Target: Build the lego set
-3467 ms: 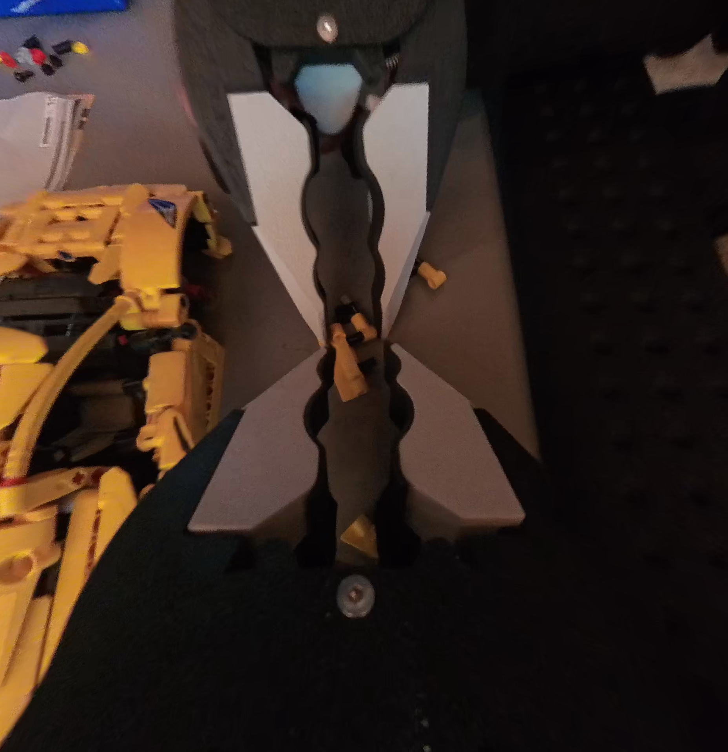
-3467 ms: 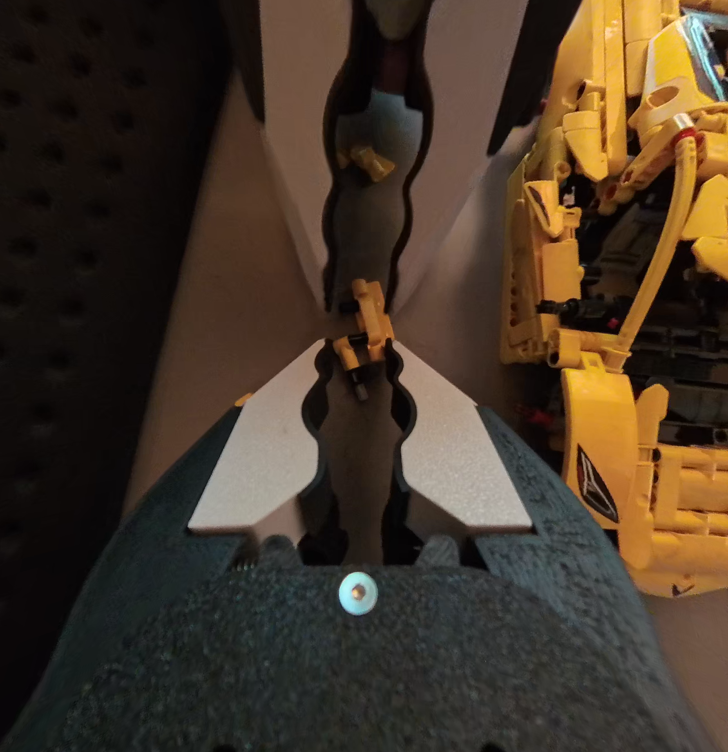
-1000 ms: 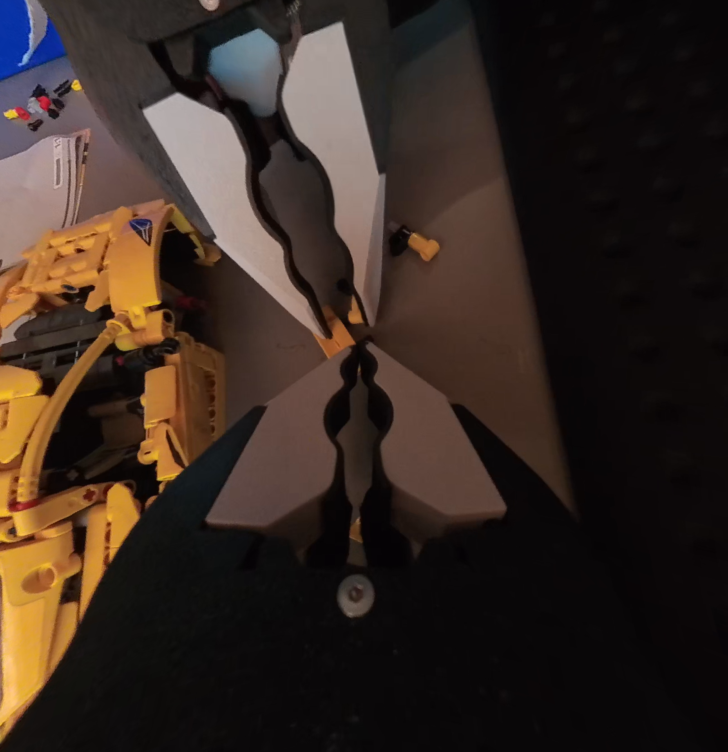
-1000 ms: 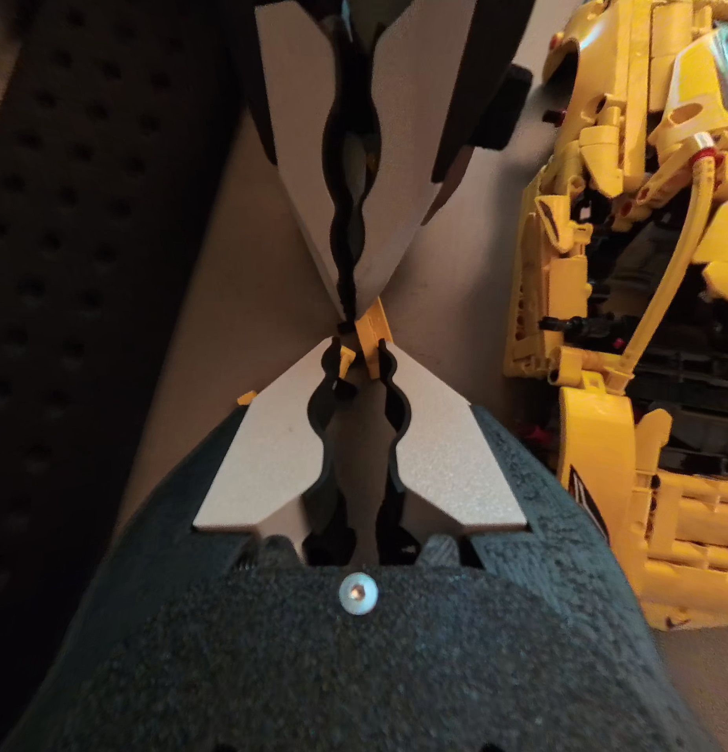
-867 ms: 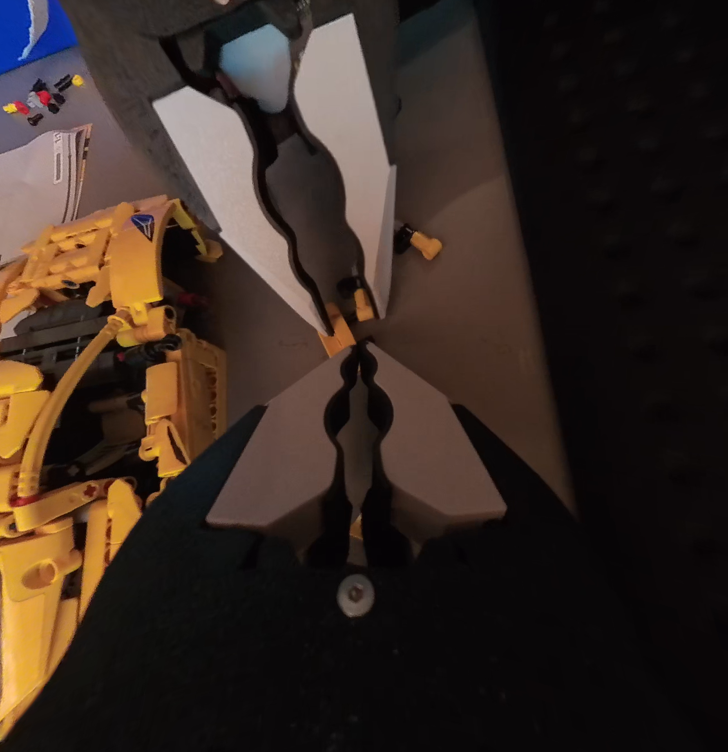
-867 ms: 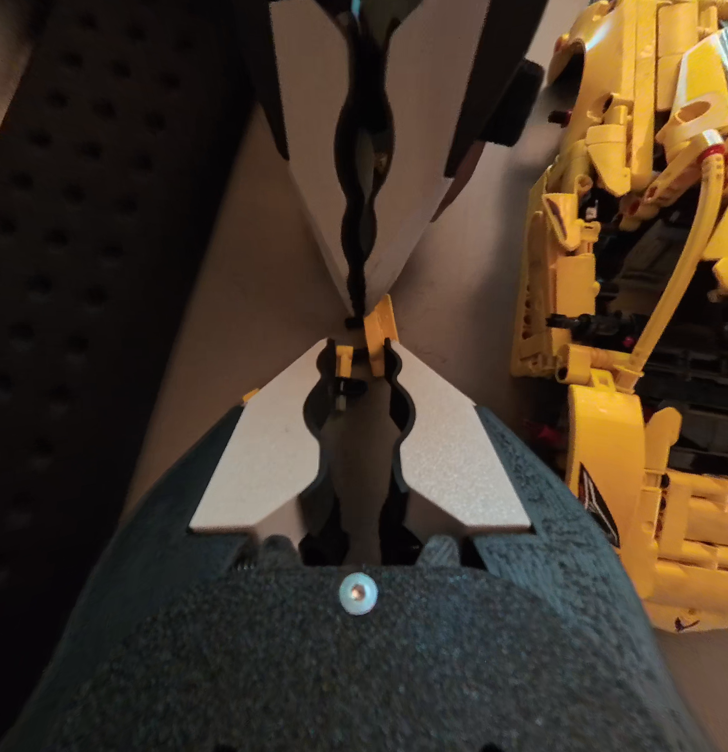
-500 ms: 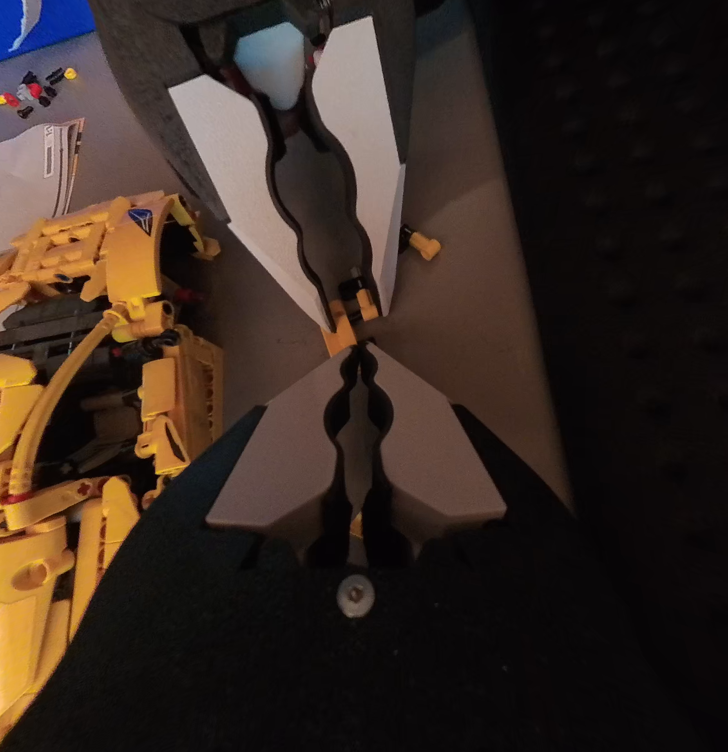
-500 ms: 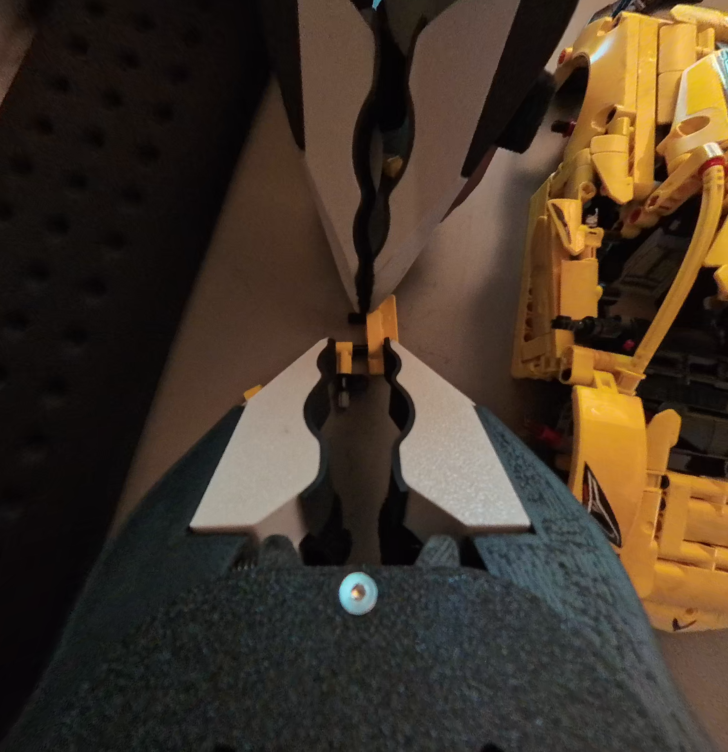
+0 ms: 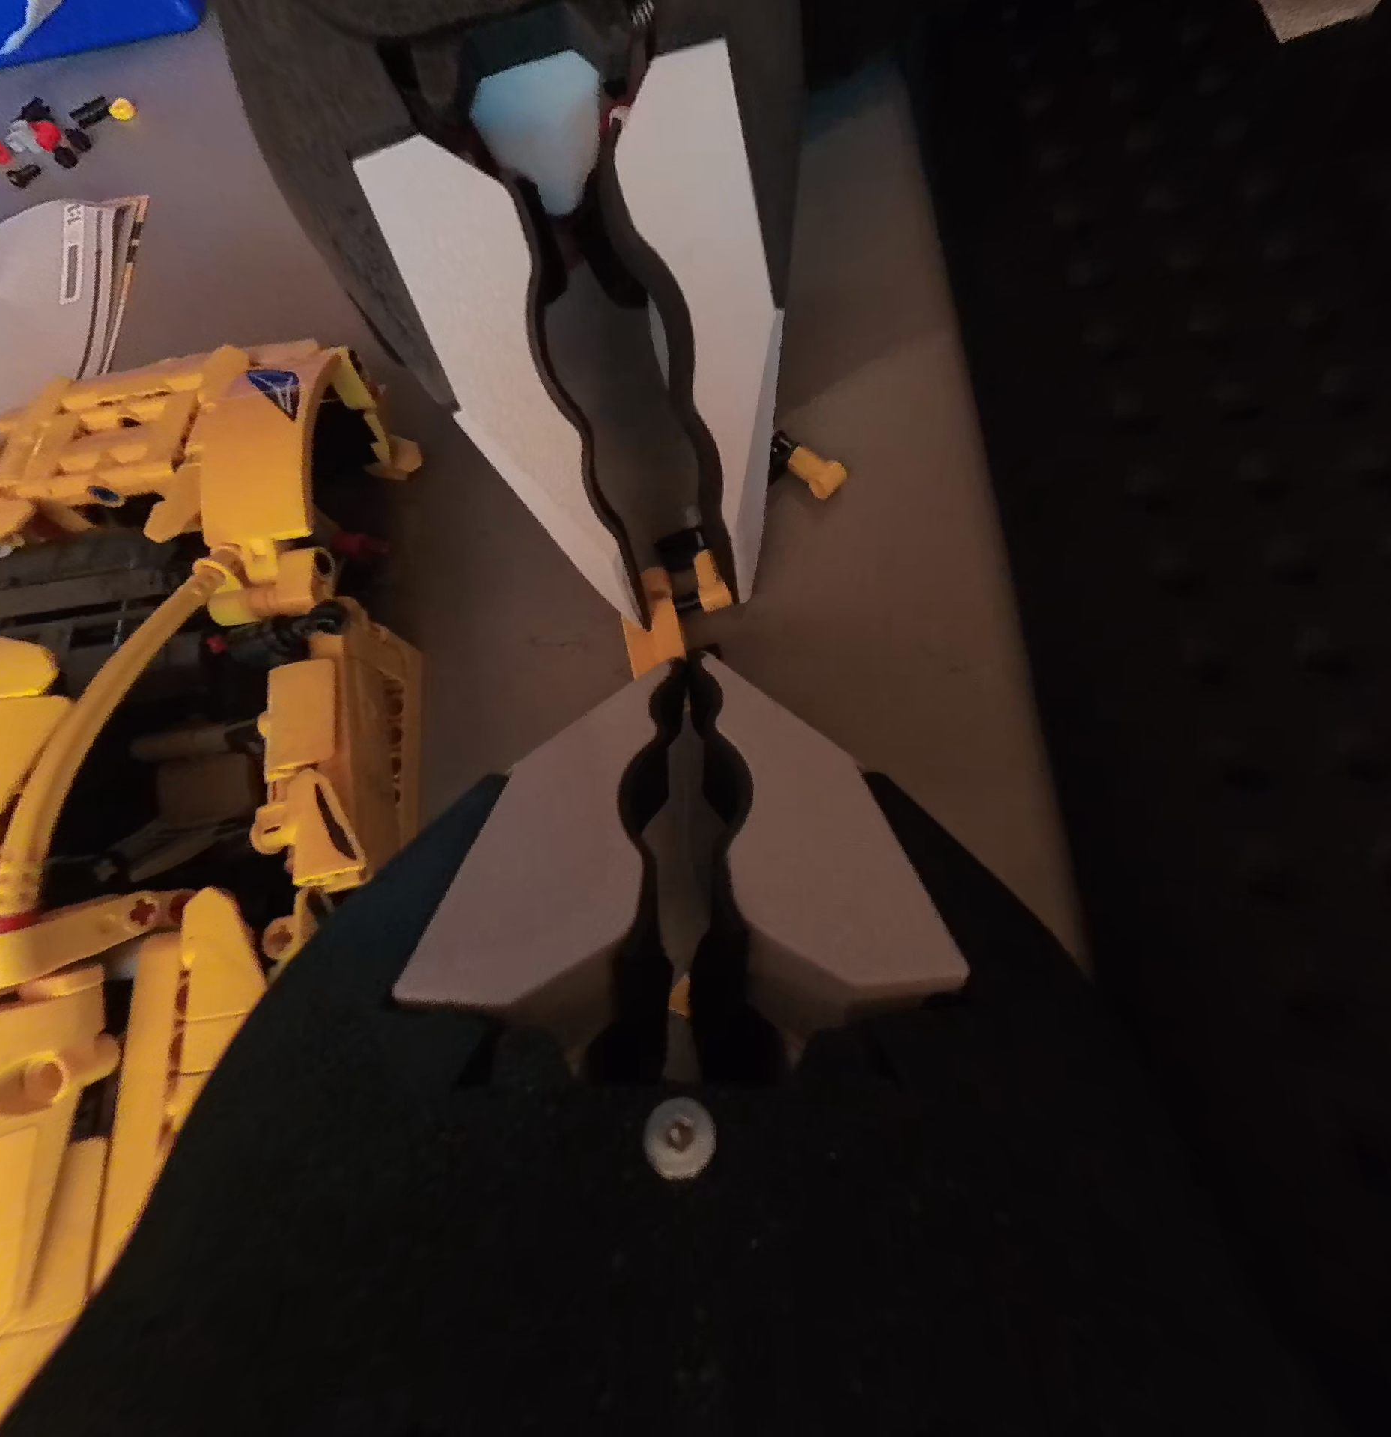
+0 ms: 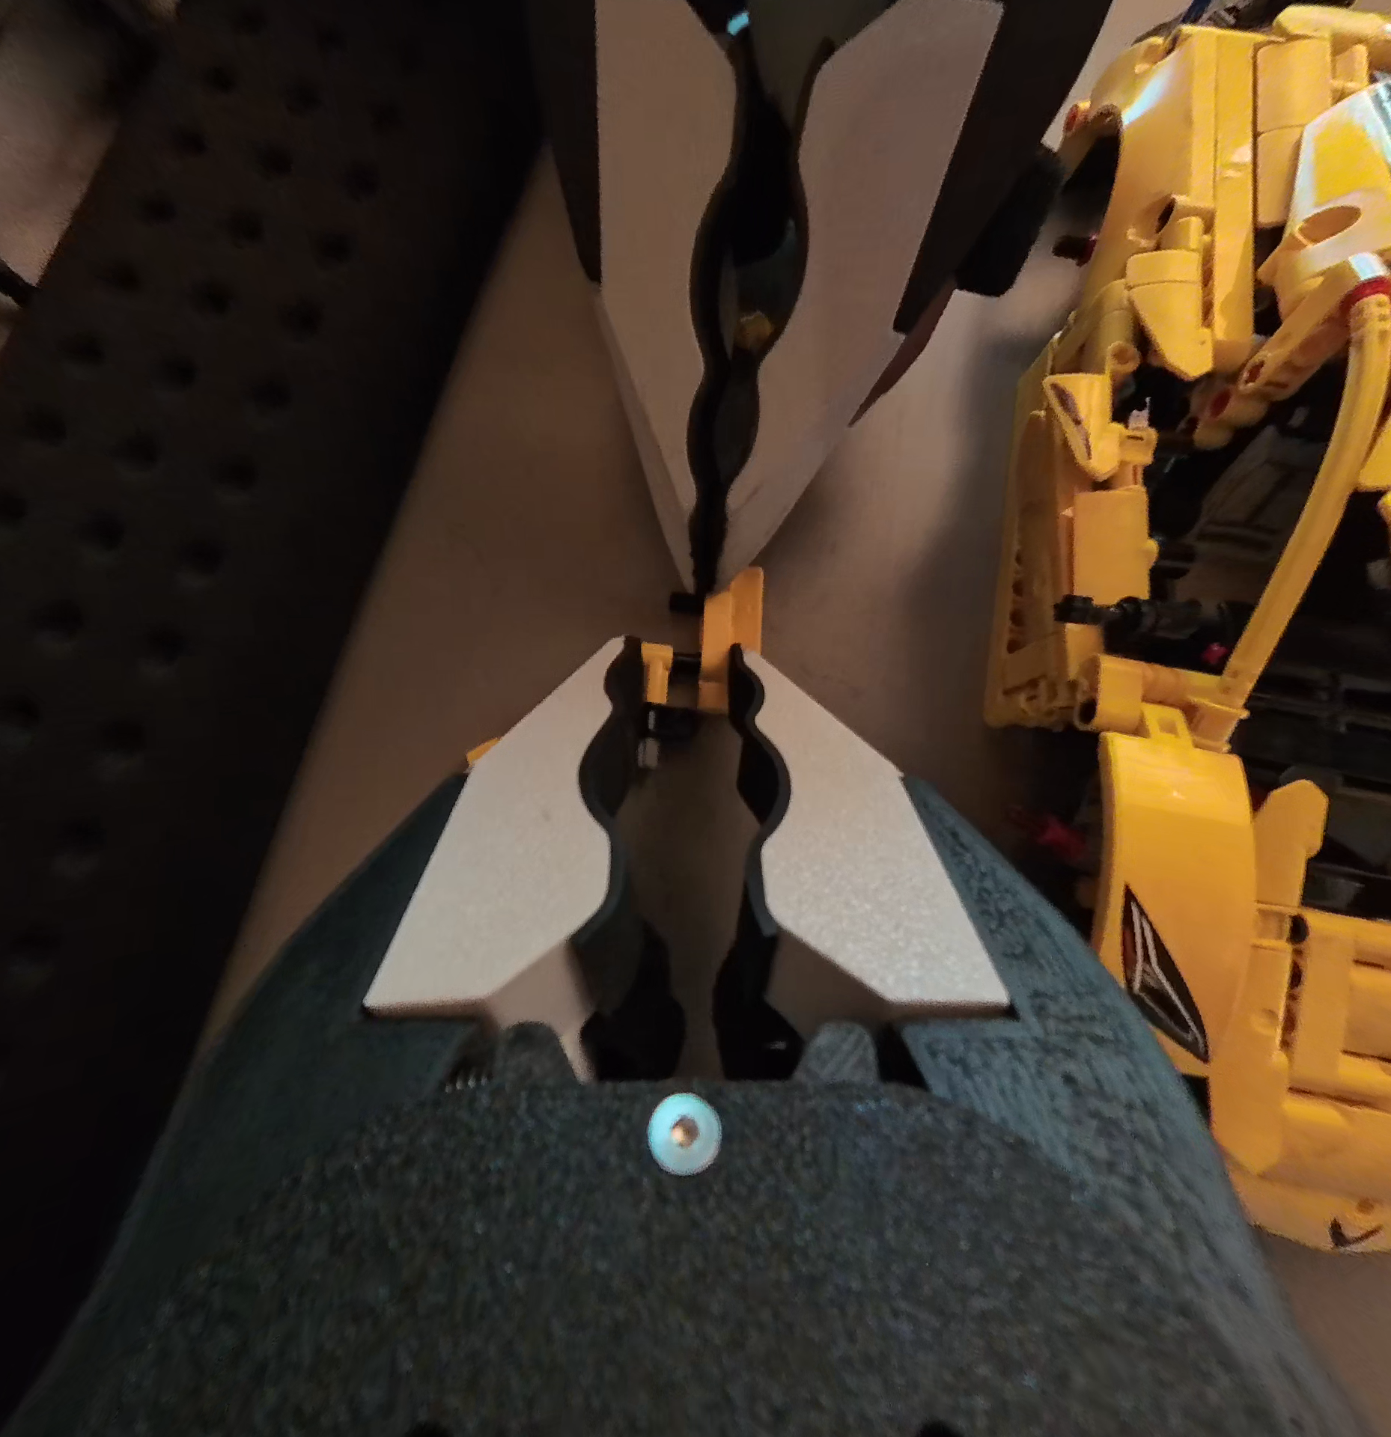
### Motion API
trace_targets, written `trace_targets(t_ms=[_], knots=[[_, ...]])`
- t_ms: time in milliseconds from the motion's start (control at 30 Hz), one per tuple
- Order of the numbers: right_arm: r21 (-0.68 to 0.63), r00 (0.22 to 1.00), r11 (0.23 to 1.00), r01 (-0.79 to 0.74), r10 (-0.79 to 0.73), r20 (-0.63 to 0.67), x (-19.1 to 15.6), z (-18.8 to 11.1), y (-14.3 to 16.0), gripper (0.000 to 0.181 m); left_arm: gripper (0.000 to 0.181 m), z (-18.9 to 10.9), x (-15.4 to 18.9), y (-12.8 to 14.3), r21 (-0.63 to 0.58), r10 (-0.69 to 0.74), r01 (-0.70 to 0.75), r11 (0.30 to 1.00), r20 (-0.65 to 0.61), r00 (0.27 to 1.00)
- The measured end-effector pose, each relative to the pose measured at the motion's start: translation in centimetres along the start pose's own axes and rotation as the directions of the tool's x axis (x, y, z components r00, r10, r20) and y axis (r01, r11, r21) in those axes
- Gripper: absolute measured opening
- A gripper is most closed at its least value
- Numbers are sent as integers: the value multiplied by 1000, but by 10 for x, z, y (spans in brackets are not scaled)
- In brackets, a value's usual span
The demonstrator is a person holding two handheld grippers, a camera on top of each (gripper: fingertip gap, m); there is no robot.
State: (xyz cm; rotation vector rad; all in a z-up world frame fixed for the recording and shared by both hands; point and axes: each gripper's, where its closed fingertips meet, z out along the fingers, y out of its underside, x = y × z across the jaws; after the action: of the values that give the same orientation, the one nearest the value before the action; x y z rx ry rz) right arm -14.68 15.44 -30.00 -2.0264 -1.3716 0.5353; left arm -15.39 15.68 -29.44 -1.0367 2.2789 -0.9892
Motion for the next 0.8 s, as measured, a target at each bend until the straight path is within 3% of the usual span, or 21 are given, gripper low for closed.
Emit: trace_targets(t_ms=[533, 800], knots=[[45, 999, 999, -22, 23, -28, -4, 1, -2, 30, 1, 0, 2, 0, 6, -29, 29, 1000, -7, 1000], [39, 998, 999, -7, 9, -56, -1, 1, -1, 24, 0, 0, 2, -1, 6, -27, 27, 1000, -4, 1000]])
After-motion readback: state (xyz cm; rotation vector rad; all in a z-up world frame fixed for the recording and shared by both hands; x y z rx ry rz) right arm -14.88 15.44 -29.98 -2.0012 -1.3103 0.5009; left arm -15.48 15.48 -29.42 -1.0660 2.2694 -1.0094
